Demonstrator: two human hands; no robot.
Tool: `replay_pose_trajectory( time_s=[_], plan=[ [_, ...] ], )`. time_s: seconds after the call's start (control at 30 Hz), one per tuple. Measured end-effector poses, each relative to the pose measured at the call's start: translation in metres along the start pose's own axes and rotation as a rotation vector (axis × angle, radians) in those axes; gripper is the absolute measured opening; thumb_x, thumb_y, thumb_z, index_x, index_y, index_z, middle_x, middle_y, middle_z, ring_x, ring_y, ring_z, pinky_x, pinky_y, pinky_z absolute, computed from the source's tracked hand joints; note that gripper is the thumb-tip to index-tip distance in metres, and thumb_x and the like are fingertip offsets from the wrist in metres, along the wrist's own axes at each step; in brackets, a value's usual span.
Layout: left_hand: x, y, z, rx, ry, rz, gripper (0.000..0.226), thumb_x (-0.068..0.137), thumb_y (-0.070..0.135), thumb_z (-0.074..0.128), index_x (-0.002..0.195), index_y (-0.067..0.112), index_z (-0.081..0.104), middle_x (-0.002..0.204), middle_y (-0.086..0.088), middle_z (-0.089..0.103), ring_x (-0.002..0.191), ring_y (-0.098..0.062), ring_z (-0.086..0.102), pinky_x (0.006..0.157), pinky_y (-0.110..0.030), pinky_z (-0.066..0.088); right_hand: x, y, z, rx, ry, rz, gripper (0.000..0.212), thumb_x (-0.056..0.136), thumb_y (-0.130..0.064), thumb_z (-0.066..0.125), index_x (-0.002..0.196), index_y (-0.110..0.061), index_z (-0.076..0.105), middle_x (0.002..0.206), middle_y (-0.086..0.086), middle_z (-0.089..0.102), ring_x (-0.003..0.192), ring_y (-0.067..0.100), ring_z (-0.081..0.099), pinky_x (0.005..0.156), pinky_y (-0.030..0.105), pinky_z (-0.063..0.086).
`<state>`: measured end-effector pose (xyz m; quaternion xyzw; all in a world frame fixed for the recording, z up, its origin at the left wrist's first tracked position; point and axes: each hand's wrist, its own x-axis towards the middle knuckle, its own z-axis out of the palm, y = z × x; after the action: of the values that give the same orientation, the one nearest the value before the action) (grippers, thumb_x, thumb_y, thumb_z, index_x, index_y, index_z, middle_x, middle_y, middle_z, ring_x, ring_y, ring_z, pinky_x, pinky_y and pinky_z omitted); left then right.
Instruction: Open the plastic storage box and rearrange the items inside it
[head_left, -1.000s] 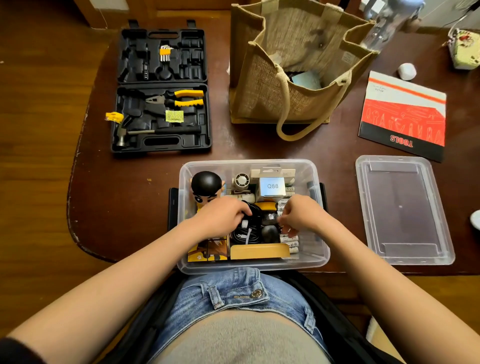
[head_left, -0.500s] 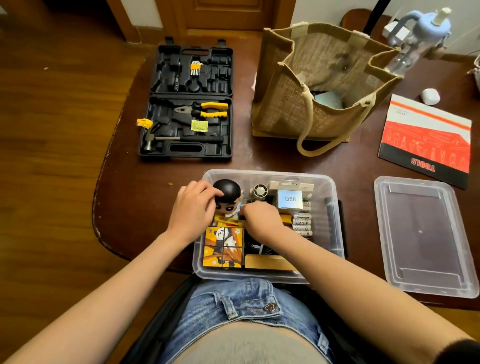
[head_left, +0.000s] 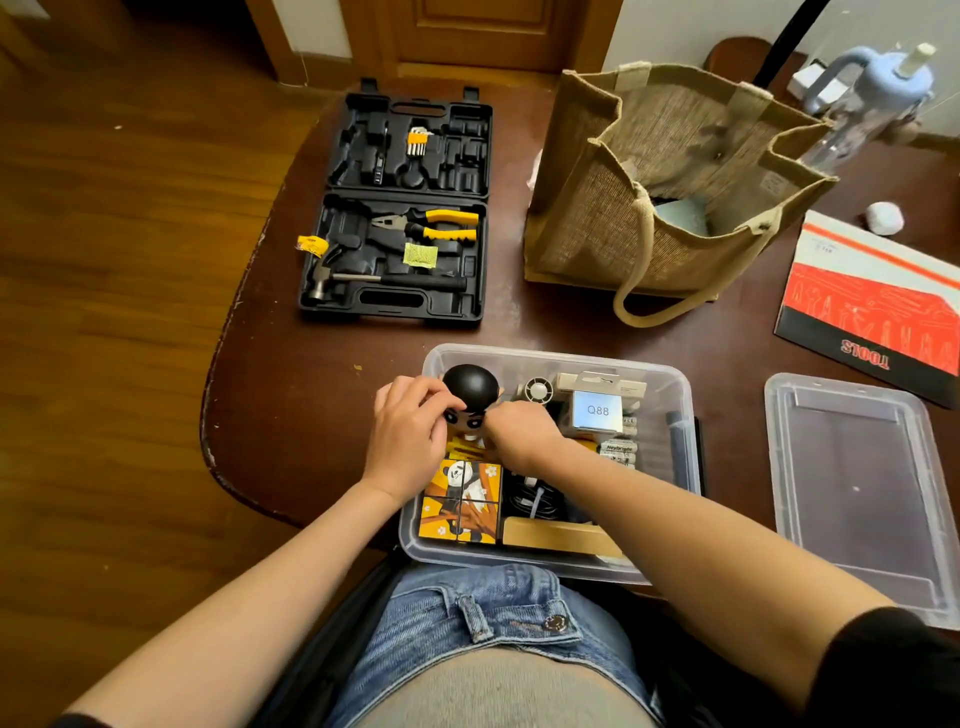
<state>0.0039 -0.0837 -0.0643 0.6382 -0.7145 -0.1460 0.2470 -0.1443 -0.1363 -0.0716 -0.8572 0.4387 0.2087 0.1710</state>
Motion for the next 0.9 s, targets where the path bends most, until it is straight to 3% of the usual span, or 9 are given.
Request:
replay_pose_trajectory(
  time_s=[0.1, 0.23, 0.4, 0.5, 0.6, 0.7, 0.77, 0.83, 0.9],
  plan=[
    [0.003, 0.001, -0.005, -0.021, 0.004, 0.005, 0.030, 0.077, -0.009, 0.055, 0.093, 0.012, 0.070, 0.092, -0.002, 0.062, 0.090, -0.023, 0.054, 0.083, -0.031, 0.034, -0.008, 0.012, -0.003, 0.074, 0.031, -0.089, 0.014, 0.088, -0.021, 0.056, 0.083, -0.010, 0.062, 0.080, 0.006, 0.060, 0.071, 0.025, 0.054, 0.059, 0.028, 0.039],
    [0.011, 0.006, -0.017, -0.110, -0.042, 0.007, 0.024, 0.083, -0.005, 0.051, 0.090, 0.011, 0.067, 0.087, 0.000, 0.064, 0.084, -0.018, 0.058, 0.073, -0.029, 0.044, -0.035, 0.030, -0.007, 0.292, 0.166, -0.150, 0.014, 0.089, -0.029, 0.059, 0.086, -0.016, 0.062, 0.071, -0.011, 0.054, 0.063, 0.012, 0.049, 0.058, 0.023, 0.031],
    [0.026, 0.022, -0.019, 0.130, -0.479, 0.039, 0.024, 0.095, 0.017, 0.042, 0.104, 0.018, 0.064, 0.093, 0.002, 0.067, 0.082, -0.019, 0.062, 0.070, -0.034, 0.050, -0.074, 0.052, -0.001, 0.652, 0.285, 0.027, 0.011, 0.091, -0.028, 0.058, 0.085, -0.024, 0.050, 0.064, -0.013, 0.059, 0.057, 0.000, 0.053, 0.053, 0.017, 0.038],
    [0.031, 0.037, -0.009, 0.390, -0.775, 0.067, 0.024, 0.097, 0.018, 0.039, 0.104, 0.011, 0.061, 0.094, -0.007, 0.067, 0.082, -0.025, 0.061, 0.070, -0.036, 0.052, -0.091, 0.060, 0.006, 0.792, 0.338, 0.123, 0.014, 0.091, -0.025, 0.058, 0.080, -0.025, 0.050, 0.064, -0.008, 0.066, 0.059, 0.006, 0.060, 0.060, 0.025, 0.047],
    [0.035, 0.047, 0.003, 0.534, -0.969, 0.025, 0.024, 0.096, 0.015, 0.041, 0.112, 0.009, 0.059, 0.106, -0.011, 0.065, 0.087, -0.026, 0.058, 0.071, -0.035, 0.048, -0.100, 0.063, 0.014, 0.842, 0.344, 0.165, 0.019, 0.091, -0.024, 0.059, 0.076, -0.030, 0.049, 0.065, -0.008, 0.065, 0.061, 0.008, 0.062, 0.062, 0.029, 0.051],
    [0.040, 0.048, 0.014, 0.455, -1.089, -0.063, 0.033, 0.100, 0.016, 0.036, 0.127, 0.006, 0.054, 0.123, -0.013, 0.059, 0.108, -0.030, 0.058, 0.087, -0.037, 0.049, -0.104, 0.063, 0.020, 0.866, 0.334, 0.184, 0.017, 0.091, -0.025, 0.059, 0.077, -0.030, 0.050, 0.067, -0.007, 0.065, 0.065, 0.009, 0.064, 0.065, 0.033, 0.054],
    [0.042, 0.046, 0.018, 0.347, -1.102, -0.190, 0.037, 0.102, 0.022, 0.033, 0.127, 0.004, 0.054, 0.125, -0.014, 0.057, 0.111, -0.029, 0.056, 0.090, -0.035, 0.047, -0.104, 0.063, 0.024, 0.872, 0.328, 0.205, 0.014, 0.091, -0.025, 0.058, 0.079, -0.027, 0.052, 0.068, -0.006, 0.066, 0.067, 0.010, 0.064, 0.068, 0.036, 0.054],
    [0.045, 0.044, 0.020, 0.249, -1.115, -0.291, 0.041, 0.102, 0.028, 0.033, 0.124, 0.001, 0.055, 0.118, -0.014, 0.059, 0.105, -0.026, 0.056, 0.088, -0.033, 0.044, -0.103, 0.063, 0.026, 0.877, 0.316, 0.227, 0.010, 0.091, -0.026, 0.058, 0.082, -0.022, 0.055, 0.070, -0.005, 0.067, 0.068, 0.011, 0.064, 0.070, 0.039, 0.054],
    [0.047, 0.045, 0.022, 0.189, -1.121, -0.353, 0.041, 0.102, 0.029, 0.034, 0.115, -0.002, 0.058, 0.090, -0.010, 0.058, 0.080, -0.020, 0.054, 0.076, -0.030, 0.041, -0.102, 0.061, 0.027, 0.884, 0.292, 0.234, 0.010, 0.091, -0.025, 0.057, 0.084, -0.018, 0.056, 0.072, -0.002, 0.067, 0.069, 0.014, 0.064, 0.072, 0.041, 0.054]
  ],
)
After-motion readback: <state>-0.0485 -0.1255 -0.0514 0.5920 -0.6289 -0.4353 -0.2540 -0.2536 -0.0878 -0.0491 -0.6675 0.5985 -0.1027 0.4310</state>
